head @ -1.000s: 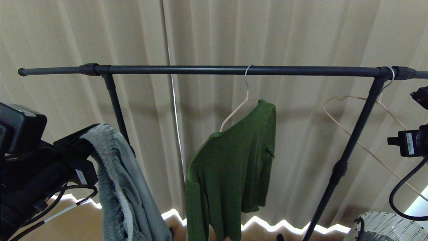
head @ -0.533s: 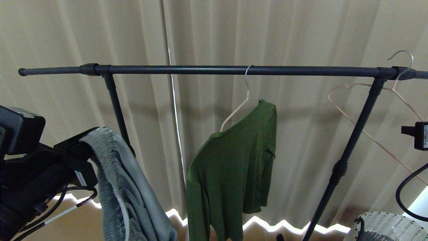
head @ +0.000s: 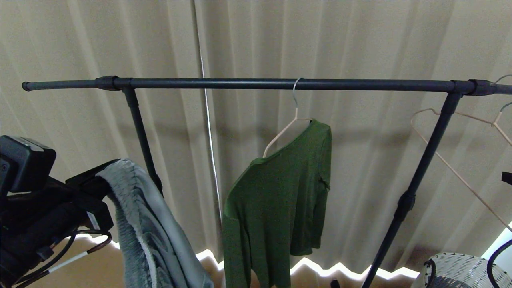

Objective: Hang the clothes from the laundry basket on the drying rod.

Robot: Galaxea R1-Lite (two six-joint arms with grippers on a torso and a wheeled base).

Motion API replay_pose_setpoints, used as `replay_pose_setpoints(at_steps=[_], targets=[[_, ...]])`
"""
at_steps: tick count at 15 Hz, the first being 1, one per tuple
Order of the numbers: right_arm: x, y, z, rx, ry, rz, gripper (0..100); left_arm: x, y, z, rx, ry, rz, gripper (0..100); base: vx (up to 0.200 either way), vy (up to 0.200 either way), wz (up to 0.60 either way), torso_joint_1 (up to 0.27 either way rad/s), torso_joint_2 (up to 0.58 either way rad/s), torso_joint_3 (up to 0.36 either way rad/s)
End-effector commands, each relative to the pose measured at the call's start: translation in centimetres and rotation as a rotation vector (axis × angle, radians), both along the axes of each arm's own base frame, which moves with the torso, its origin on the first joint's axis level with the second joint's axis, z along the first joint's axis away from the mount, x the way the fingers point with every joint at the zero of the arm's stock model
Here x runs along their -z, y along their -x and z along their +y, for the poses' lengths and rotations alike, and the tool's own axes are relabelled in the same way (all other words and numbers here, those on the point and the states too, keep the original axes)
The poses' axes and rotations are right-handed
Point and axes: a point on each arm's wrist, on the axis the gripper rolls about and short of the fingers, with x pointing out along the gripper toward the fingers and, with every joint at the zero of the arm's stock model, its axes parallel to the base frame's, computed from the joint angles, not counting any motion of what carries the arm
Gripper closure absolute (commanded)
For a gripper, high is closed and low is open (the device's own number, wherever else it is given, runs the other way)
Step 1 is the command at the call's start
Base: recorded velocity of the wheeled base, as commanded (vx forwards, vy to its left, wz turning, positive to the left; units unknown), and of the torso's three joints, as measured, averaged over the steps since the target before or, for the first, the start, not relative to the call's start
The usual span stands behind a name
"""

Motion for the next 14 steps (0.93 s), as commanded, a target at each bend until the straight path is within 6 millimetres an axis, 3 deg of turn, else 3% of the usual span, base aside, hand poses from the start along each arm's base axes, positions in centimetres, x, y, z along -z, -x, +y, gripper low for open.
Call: replay_pose_setpoints(at_steps=[1, 5, 8, 14], targets=[[0.4, 2.1, 0.3, -0.002, 0.045, -0.013, 100, 0.6, -0.4, 0.9, -0.058, -0.003, 0.026, 100, 0.000, 0.000, 0.00, 0.000, 0.00, 0.000], [0.8, 5.0, 1.2, -0.016, 0.069, -0.065, 100, 0.9, -0.7, 1.3, -0.083, 0.008, 0.049, 100, 0.000, 0.000, 0.00, 0.000, 0.00, 0.000], [3.1, 6.2, 1.5, -0.030, 0.053, -0.041, 100, 1.9, -0.4, 1.4, -0.085, 0.011, 0.087, 100, 0.000, 0.000, 0.00, 0.000, 0.00, 0.000], [4.9, 6.2, 1.6, -0.057, 0.047, -0.060, 100, 2.1, 0.1, 1.5, -0.088, 0.011, 0.090, 100, -0.200, 0.000, 0.00, 0.006, 0.00, 0.005]])
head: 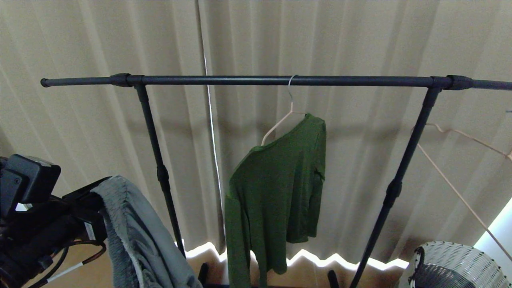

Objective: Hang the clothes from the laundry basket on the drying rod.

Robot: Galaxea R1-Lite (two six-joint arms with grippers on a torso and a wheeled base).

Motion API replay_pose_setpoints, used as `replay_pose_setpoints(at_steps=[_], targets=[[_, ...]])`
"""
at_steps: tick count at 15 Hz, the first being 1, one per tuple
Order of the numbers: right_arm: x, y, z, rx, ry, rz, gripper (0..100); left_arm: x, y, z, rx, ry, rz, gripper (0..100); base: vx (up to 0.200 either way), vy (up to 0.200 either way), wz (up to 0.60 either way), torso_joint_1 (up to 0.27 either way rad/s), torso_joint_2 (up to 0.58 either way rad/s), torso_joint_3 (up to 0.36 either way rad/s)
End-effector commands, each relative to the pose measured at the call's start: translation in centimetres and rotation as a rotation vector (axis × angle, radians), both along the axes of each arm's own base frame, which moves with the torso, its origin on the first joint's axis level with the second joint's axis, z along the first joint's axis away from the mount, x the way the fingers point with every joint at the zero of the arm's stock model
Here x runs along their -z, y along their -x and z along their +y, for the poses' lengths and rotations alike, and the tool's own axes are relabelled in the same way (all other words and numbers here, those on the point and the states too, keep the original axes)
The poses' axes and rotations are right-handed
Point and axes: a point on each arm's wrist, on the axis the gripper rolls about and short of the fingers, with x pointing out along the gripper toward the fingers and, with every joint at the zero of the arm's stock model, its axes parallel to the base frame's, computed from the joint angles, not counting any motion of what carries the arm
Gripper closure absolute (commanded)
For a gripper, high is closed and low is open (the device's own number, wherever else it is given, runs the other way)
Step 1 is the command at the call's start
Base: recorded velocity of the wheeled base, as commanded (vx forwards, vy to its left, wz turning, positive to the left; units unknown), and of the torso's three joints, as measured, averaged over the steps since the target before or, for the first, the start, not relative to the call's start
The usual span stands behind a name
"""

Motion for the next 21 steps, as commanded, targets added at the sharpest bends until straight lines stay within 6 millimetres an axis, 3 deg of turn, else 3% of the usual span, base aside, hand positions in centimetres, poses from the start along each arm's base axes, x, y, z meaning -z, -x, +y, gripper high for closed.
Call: replay_pose_setpoints(at_steps=[1, 7, 9, 15, 21], targets=[[0.5, 0.3, 0.1, -0.001, -0.001, 0.008, 100, -0.1, 0.1, 0.0, -0.001, 0.002, -0.006, 100, -0.200, 0.000, 0.00, 0.002, 0.01, -0.002], [0.6, 0.4, 0.1, -0.003, -0.001, 0.011, 100, -0.3, 0.5, 0.1, -0.001, 0.005, -0.023, 100, -0.200, 0.000, 0.00, 0.000, 0.00, 0.003], [0.5, 0.4, 0.2, -0.017, -0.001, 0.003, 100, -0.3, 0.5, 0.1, -0.001, 0.005, -0.020, 100, 0.000, 0.000, 0.00, 0.000, 0.00, 0.000], [0.8, 1.9, 2.8, -0.321, -0.019, -0.052, 100, -0.4, 0.3, 0.1, 0.000, 0.001, -0.025, 100, 0.000, 0.000, 0.00, 0.000, 0.00, 0.000], [1.7, 2.4, 5.4, -0.606, -0.246, 0.026, 100, -1.2, -0.8, 0.5, -0.064, -0.008, -0.022, 100, 0.000, 0.000, 0.00, 0.000, 0.00, 0.000]])
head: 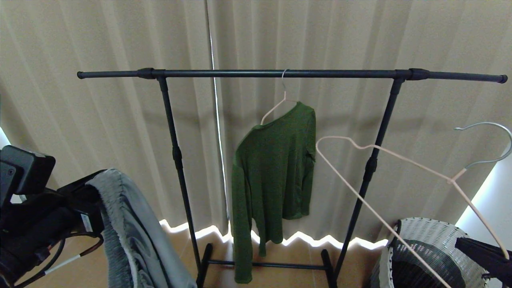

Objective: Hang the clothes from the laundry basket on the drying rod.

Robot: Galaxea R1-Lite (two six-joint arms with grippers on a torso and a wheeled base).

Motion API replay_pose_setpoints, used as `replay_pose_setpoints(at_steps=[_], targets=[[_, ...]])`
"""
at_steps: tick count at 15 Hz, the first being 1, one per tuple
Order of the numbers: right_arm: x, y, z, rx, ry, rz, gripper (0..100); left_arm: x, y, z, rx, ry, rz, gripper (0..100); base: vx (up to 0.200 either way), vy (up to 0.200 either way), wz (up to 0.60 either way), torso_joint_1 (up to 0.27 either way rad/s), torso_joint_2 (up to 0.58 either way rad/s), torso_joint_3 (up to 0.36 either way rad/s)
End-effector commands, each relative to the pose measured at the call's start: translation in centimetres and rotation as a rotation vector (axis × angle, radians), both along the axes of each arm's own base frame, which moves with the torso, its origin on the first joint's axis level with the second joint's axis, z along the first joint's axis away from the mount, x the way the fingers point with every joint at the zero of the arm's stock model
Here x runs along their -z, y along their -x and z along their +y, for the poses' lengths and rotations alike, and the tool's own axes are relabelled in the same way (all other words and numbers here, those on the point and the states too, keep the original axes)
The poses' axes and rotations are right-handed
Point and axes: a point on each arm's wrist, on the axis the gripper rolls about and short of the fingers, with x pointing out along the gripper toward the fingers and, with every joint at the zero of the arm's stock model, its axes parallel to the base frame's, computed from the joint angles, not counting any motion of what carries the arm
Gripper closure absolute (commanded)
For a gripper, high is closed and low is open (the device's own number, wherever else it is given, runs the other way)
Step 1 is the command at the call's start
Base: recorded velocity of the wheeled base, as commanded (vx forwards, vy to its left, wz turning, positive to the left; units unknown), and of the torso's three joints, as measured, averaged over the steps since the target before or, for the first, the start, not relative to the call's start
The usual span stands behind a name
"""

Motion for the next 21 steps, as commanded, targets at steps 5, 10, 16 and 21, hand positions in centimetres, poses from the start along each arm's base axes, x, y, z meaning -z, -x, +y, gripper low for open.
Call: replay_pose_setpoints(at_steps=[5, 10, 16, 21], targets=[[-1.6, -3.5, 3.9, -0.234, 0.004, 0.081, 100, -3.7, -2.7, 0.6, -0.178, -0.030, 0.148, 100, 0.000, 0.000, 0.00, 0.000, 0.00, 0.000], [-3.2, -5.5, 9.3, -0.429, -0.036, 0.151, 100, -8.4, -5.7, -2.0, -0.157, 0.074, 0.224, 100, 0.000, 0.000, 0.00, 0.000, 0.00, 0.000], [-3.7, -4.4, 12.5, -0.577, -0.099, 0.151, 100, -8.9, -11.4, -5.0, -0.323, 0.192, 0.225, 100, 0.000, 0.000, 0.00, 0.000, 0.00, 0.000], [-2.8, -5.4, 14.9, -0.594, -0.121, 0.176, 100, -9.3, -11.2, -6.6, -0.280, 0.208, 0.216, 100, 0.000, 0.000, 0.00, 0.000, 0.00, 0.000]])
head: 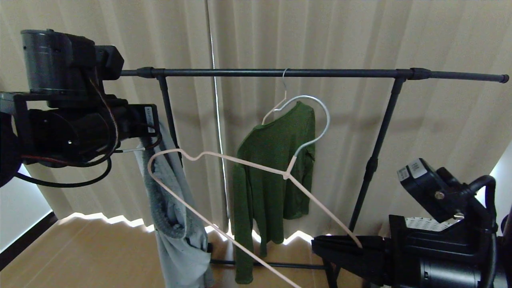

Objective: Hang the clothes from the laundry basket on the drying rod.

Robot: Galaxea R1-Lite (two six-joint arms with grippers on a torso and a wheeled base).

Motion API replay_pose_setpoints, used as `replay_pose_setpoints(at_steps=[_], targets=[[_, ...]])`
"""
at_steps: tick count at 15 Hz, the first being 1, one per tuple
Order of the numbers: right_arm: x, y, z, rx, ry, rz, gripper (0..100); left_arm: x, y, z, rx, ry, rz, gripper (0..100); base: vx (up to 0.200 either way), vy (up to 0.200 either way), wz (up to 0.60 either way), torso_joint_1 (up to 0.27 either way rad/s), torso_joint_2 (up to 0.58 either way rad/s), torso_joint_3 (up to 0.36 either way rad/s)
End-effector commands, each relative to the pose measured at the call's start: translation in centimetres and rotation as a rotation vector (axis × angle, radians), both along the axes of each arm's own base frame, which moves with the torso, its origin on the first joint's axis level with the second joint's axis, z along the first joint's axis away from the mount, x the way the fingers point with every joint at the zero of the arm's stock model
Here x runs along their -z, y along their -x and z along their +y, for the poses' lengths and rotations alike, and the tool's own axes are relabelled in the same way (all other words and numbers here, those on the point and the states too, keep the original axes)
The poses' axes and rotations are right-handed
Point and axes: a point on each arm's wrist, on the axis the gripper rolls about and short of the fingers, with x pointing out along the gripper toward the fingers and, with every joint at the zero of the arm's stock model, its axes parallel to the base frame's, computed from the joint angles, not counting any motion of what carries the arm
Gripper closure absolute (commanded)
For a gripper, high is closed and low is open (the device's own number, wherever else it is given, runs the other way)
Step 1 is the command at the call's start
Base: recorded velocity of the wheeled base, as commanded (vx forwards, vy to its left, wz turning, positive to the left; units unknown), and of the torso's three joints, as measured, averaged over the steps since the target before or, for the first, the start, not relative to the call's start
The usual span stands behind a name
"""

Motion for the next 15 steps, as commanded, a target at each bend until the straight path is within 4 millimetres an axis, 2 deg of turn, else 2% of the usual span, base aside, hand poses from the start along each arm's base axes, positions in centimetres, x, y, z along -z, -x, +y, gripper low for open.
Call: replay_pose_setpoints(at_steps=[1, 6, 9, 12, 15], targets=[[0.7, -0.6, 0.8, 0.001, 0.024, 0.019, 100, 0.3, -0.3, -0.3, -0.021, -0.010, 0.004, 100, 0.000, 0.000, 0.00, 0.000, 0.00, 0.000], [0.7, -2.1, 2.5, 0.086, 0.047, 0.014, 100, 0.3, 0.1, -1.1, -0.010, -0.020, 0.006, 100, 0.000, 0.000, 0.00, 0.000, 0.00, 0.000], [0.0, -3.8, 4.4, 0.180, -0.019, 0.075, 100, 0.9, -0.1, -1.6, -0.030, -0.040, 0.024, 100, 0.000, 0.000, 0.00, 0.000, 0.00, 0.000], [0.2, -4.1, 4.9, 0.182, -0.023, 0.084, 100, 1.5, -0.2, -2.4, -0.008, -0.035, 0.038, 100, 0.000, 0.000, 0.00, 0.000, 0.00, 0.000], [0.4, -3.4, 5.0, 0.158, -0.019, 0.088, 100, 1.3, -0.7, -2.5, -0.028, -0.036, 0.028, 100, 0.000, 0.000, 0.00, 0.000, 0.00, 0.000]])
